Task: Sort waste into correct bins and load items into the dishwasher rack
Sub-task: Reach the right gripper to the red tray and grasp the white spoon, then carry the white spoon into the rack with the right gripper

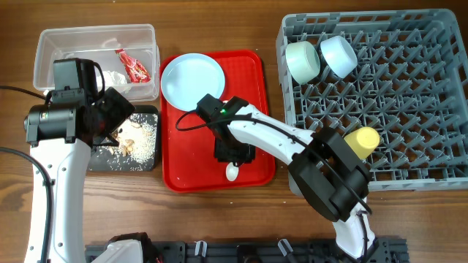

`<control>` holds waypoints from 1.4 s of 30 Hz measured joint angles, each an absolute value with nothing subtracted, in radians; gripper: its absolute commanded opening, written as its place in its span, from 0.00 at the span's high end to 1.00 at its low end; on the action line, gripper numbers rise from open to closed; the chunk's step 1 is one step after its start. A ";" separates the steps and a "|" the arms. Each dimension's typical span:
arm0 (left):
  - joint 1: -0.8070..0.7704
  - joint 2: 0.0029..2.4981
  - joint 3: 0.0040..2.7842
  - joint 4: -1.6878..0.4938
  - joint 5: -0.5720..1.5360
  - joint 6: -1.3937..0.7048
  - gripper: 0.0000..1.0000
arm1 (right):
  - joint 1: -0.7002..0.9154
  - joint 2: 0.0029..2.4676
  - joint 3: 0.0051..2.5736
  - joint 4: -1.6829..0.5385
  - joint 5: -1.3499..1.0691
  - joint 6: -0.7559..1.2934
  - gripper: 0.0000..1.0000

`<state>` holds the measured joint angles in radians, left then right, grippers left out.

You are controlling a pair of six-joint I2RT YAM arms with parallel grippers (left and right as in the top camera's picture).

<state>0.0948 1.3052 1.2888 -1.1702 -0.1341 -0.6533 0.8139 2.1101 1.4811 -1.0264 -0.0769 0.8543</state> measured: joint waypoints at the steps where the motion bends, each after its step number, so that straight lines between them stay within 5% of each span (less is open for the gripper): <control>1: 0.095 1.305 1.289 -1.170 -0.134 -0.653 0.05 | 0.814 2.110 1.481 -1.026 -0.076 0.855 0.70; 4: 0.095 1.305 1.289 -1.170 -0.134 -0.653 0.05 | 0.814 2.110 1.481 -1.026 -0.075 0.860 0.85; 11: 0.095 1.305 1.289 -1.170 -0.134 -0.653 0.05 | 0.814 2.110 1.481 -1.040 -0.070 0.863 0.96; 26: 0.095 1.305 1.289 -1.170 -0.134 -0.653 0.05 | 0.754 1.994 1.479 -1.062 0.017 0.776 0.96; 42: 0.095 1.305 1.289 -1.170 -0.134 -0.653 0.05 | 0.376 1.633 1.478 -1.241 0.070 0.382 0.96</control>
